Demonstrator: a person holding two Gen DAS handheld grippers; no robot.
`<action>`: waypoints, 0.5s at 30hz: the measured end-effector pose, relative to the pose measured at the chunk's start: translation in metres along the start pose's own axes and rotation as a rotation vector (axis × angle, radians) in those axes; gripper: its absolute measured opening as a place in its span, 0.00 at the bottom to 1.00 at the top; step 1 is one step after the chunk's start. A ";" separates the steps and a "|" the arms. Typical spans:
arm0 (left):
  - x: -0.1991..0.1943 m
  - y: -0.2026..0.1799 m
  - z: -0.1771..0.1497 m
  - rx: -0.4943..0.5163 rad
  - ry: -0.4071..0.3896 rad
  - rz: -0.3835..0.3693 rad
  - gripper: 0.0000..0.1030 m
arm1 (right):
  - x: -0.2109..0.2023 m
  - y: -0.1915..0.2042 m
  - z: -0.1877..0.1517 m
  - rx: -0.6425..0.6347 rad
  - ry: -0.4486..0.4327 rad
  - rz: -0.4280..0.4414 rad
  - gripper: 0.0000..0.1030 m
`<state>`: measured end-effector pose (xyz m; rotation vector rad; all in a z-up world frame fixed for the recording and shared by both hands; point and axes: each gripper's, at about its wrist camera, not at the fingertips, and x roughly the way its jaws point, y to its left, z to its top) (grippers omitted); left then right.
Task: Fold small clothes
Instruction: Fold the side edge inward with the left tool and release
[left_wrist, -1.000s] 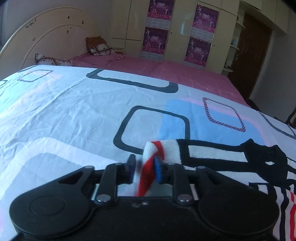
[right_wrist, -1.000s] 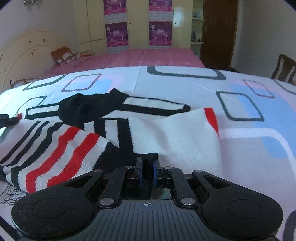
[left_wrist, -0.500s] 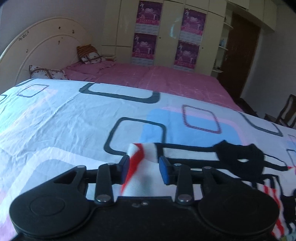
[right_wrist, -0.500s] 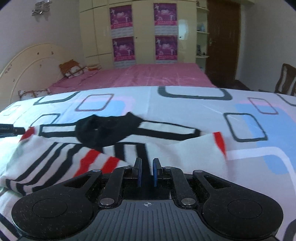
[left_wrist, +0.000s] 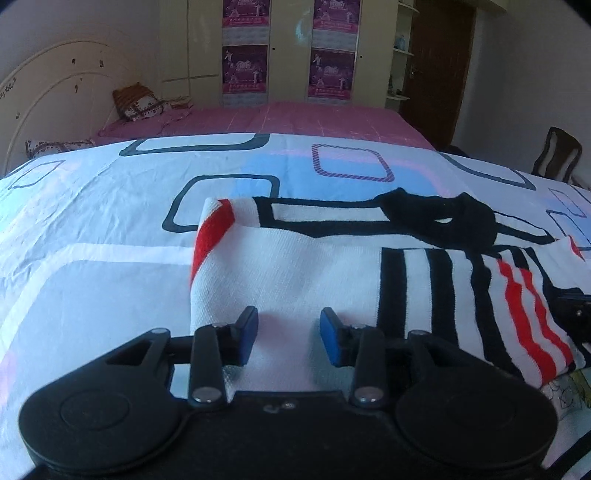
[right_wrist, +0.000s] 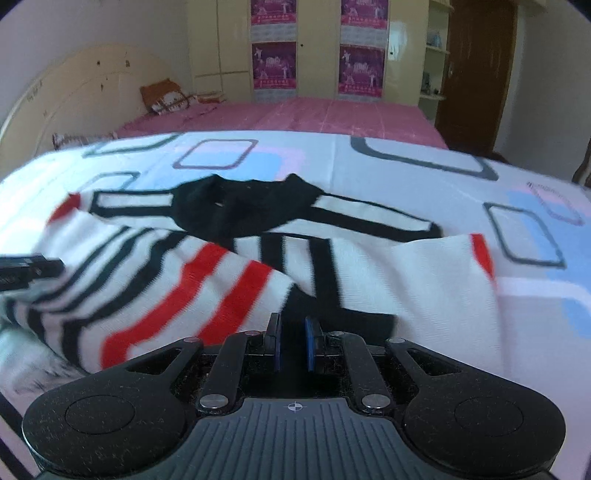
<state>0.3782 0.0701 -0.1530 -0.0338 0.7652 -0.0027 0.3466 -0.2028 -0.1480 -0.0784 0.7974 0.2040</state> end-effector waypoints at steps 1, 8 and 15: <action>0.000 0.001 0.001 -0.009 0.004 -0.002 0.37 | 0.000 -0.004 -0.001 0.002 0.001 -0.019 0.10; -0.018 -0.001 0.004 -0.015 -0.009 0.019 0.36 | -0.016 -0.017 -0.001 0.055 -0.017 -0.013 0.10; -0.052 -0.023 -0.016 0.027 -0.031 -0.030 0.41 | -0.026 0.010 -0.005 0.025 -0.025 0.071 0.10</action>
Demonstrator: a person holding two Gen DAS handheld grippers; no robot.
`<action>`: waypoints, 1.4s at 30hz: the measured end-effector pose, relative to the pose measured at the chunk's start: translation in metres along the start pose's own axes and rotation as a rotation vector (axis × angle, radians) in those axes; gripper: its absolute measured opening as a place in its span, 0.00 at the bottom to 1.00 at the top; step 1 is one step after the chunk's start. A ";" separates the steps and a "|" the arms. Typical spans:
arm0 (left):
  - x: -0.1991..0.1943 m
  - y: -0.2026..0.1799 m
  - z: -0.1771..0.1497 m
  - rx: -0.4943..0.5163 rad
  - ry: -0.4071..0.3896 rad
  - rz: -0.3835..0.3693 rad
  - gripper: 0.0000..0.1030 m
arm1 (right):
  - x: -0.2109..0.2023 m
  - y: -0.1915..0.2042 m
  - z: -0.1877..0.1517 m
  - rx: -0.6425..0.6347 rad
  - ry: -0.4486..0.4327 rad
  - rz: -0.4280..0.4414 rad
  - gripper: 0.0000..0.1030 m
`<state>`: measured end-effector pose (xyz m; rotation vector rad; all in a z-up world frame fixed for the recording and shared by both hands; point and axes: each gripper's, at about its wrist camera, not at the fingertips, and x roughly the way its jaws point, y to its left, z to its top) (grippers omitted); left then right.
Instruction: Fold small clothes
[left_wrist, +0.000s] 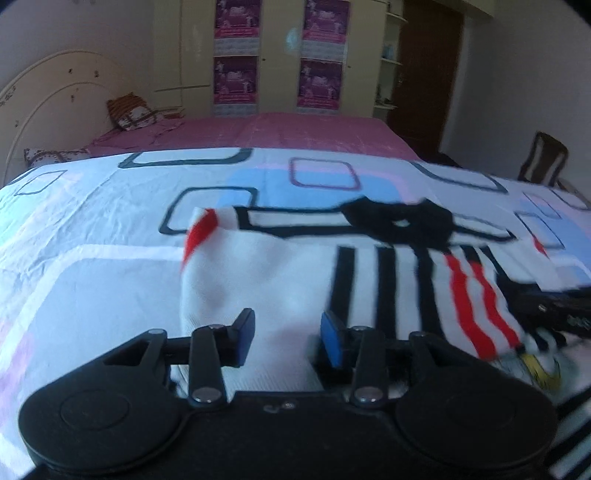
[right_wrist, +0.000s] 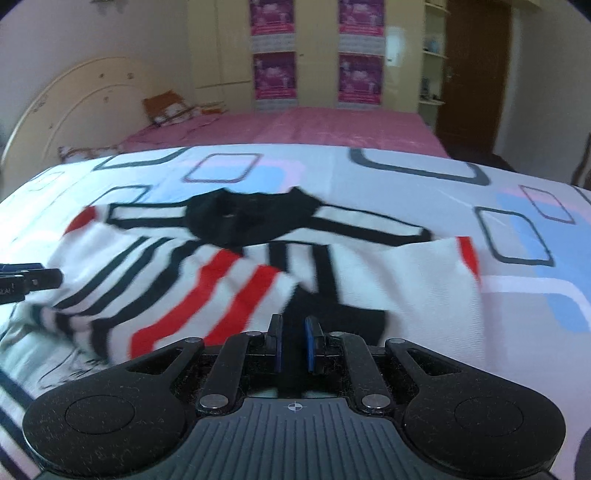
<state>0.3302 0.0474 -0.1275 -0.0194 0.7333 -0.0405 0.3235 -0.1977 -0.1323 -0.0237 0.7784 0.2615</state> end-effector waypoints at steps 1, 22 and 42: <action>0.001 -0.003 -0.006 0.011 0.014 0.007 0.41 | 0.002 0.002 -0.001 -0.005 0.009 0.002 0.10; 0.016 -0.005 -0.017 -0.046 0.081 0.095 0.43 | 0.000 -0.039 -0.026 -0.012 0.028 -0.059 0.53; -0.043 -0.030 -0.010 -0.034 0.089 0.140 0.66 | -0.057 -0.035 -0.022 0.007 0.002 0.034 0.54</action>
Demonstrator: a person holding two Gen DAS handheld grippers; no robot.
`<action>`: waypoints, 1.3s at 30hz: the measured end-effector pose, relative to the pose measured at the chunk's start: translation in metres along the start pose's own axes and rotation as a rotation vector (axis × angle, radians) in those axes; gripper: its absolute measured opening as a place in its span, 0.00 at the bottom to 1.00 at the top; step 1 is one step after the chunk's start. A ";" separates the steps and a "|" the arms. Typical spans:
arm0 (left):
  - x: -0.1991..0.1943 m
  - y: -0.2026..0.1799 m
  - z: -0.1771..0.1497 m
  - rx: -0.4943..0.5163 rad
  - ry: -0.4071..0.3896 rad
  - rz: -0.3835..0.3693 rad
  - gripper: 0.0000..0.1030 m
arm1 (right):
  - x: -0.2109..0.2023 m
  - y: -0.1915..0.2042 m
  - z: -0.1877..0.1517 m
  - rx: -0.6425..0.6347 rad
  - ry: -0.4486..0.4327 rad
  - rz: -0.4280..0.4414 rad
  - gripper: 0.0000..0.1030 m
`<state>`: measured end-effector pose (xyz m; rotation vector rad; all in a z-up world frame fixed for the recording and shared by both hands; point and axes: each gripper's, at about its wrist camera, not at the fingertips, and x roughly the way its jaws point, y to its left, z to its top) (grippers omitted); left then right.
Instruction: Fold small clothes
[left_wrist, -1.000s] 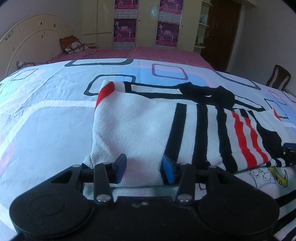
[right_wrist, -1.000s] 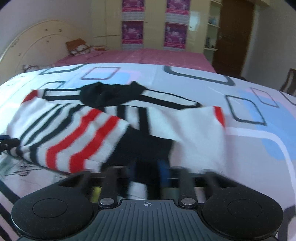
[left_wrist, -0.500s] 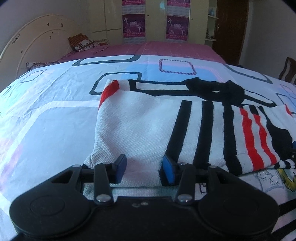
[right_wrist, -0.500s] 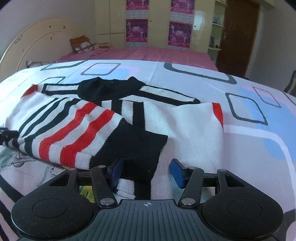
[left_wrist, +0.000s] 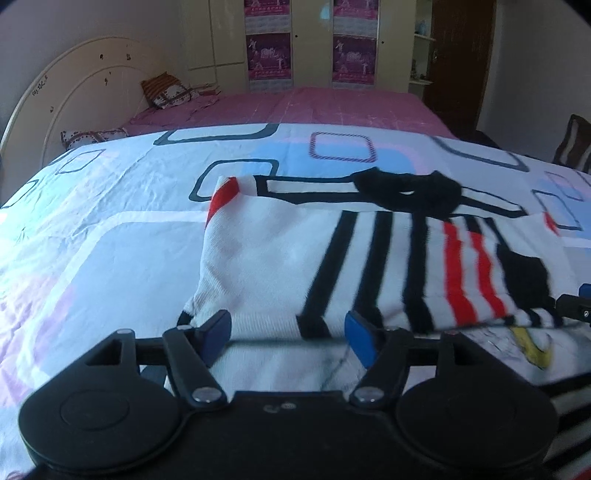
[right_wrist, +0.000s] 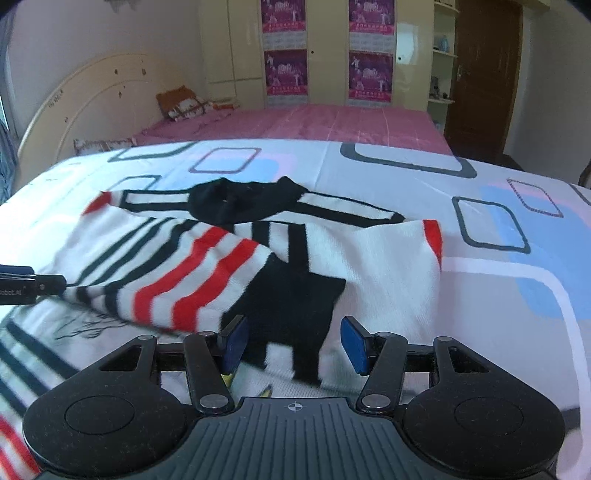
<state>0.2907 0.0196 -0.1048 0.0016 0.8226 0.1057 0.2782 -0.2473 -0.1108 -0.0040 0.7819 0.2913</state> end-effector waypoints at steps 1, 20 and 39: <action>-0.009 0.000 -0.004 0.004 -0.008 -0.009 0.67 | -0.008 0.001 -0.003 0.013 -0.005 0.004 0.54; -0.109 0.059 -0.113 -0.013 -0.016 -0.118 0.71 | -0.136 0.059 -0.115 0.042 -0.003 -0.079 0.71; -0.122 0.086 -0.188 -0.087 0.097 -0.203 0.52 | -0.183 0.046 -0.196 0.148 0.046 -0.206 0.71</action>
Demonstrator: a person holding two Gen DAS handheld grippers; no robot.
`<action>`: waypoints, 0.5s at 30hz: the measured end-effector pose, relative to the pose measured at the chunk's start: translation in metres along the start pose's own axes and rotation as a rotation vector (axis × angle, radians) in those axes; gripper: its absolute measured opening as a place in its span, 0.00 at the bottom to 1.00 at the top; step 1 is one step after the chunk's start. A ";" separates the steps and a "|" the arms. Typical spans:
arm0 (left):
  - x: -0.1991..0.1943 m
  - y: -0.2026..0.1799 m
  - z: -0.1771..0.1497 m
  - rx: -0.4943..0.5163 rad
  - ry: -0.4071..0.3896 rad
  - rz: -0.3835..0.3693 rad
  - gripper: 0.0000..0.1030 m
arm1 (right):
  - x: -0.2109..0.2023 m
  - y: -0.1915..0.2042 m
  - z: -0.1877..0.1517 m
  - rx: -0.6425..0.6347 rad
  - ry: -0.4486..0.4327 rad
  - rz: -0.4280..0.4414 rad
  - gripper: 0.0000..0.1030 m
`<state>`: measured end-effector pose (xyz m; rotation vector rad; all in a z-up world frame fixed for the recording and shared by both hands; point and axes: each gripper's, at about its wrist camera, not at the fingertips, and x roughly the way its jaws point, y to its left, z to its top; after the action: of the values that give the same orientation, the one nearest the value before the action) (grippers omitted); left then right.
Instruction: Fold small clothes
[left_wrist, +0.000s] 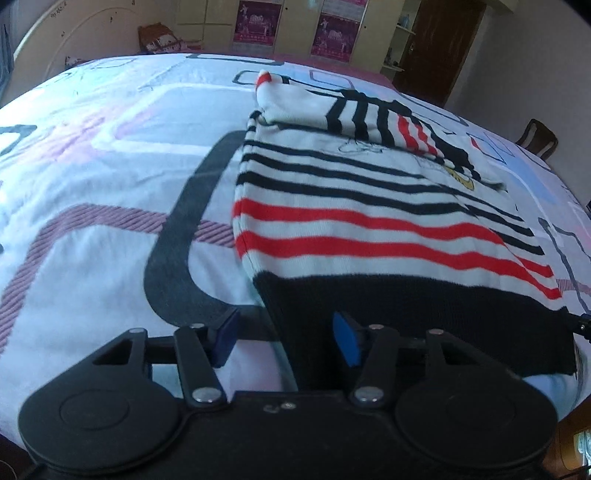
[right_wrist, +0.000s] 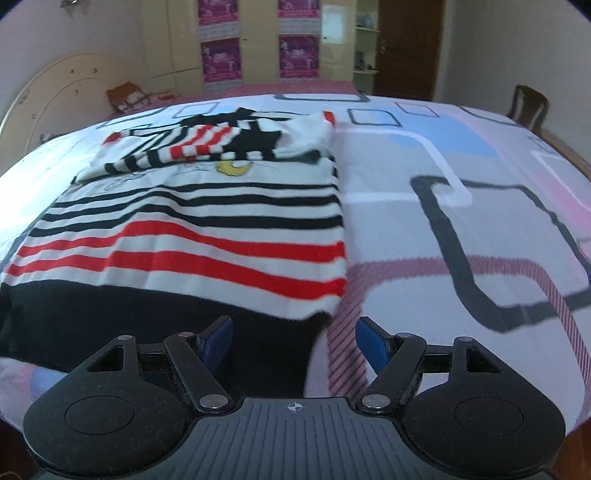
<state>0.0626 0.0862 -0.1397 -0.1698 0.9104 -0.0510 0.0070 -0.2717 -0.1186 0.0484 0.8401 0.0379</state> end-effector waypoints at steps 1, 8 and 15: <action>0.001 -0.001 -0.001 0.005 -0.002 -0.006 0.51 | 0.000 -0.003 -0.002 0.011 0.001 -0.004 0.71; 0.007 -0.006 0.000 0.023 0.006 -0.048 0.38 | 0.006 -0.012 -0.010 0.085 0.033 0.018 0.70; 0.009 -0.007 0.002 0.019 0.030 -0.112 0.12 | 0.012 -0.004 -0.009 0.102 0.067 0.086 0.17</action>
<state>0.0702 0.0786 -0.1444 -0.2024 0.9294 -0.1664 0.0086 -0.2754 -0.1336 0.1804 0.9061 0.0781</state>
